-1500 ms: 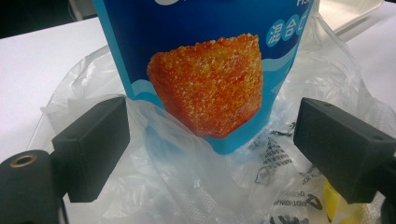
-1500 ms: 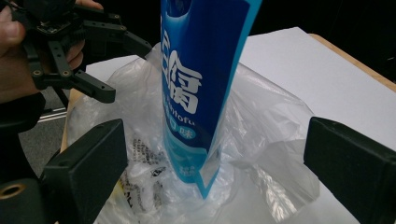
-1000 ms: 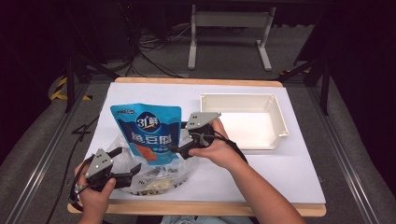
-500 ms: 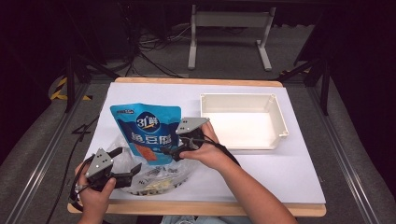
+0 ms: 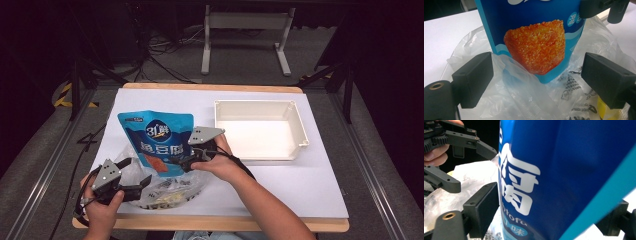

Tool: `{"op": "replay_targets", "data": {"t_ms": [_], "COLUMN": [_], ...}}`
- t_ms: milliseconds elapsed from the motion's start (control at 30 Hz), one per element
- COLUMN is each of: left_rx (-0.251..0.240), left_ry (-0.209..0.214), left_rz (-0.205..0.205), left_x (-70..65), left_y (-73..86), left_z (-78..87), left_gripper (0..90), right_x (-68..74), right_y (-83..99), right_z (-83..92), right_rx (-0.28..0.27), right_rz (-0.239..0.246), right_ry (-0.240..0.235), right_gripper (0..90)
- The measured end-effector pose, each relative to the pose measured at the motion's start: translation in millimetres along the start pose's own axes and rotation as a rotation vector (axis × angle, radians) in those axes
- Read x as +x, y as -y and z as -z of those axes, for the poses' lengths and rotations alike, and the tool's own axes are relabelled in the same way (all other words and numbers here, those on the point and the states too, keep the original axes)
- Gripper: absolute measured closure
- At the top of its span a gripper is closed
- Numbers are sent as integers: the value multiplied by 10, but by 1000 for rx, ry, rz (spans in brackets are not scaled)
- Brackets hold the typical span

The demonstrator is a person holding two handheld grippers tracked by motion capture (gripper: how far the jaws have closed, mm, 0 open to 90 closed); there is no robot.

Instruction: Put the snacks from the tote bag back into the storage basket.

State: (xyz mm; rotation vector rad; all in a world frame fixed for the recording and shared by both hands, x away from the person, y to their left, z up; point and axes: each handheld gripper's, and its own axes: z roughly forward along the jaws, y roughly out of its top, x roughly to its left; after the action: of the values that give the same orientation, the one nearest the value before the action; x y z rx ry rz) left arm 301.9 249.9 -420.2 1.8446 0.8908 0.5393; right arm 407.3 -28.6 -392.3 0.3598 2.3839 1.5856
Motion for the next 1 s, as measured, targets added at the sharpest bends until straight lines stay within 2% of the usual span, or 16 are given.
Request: {"op": "replay_targets", "data": {"t_ms": [200, 300, 500, 567, 633, 733, 1000], "left_rx": [-1, -2, 1, 0, 1, 2, 0], "left_ry": [1, 2, 5, 3, 3, 8, 9], "left_rz": [-1, -1, -5, -6, -6, -3, 1], "left_x": [-2, 0, 2, 2, 3, 4, 0], "left_y": [-1, -1, -1, -1, -1, 1, 2], "left_z": [-1, 0, -3, -1, -1, -5, -6], "left_gripper": [116, 116, 116, 116, 116, 116, 116], "right_x": [2, 22, 38, 35, 38, 73, 67], "right_y": [19, 40, 74, 85, 92, 89, 82], "right_z": [-19, -39, -73, -85, -88, -100, -83], "right_rx": [-15, -26, -36, -37, -34, -7, 4], "right_rz": [6, 6, 10, 8, 14, 36, 15], "right_ry": [1, -5, -4, -11, -35, -40, -50], "right_gripper": [200, 244, 253, 279, 374, 403, 494]}}
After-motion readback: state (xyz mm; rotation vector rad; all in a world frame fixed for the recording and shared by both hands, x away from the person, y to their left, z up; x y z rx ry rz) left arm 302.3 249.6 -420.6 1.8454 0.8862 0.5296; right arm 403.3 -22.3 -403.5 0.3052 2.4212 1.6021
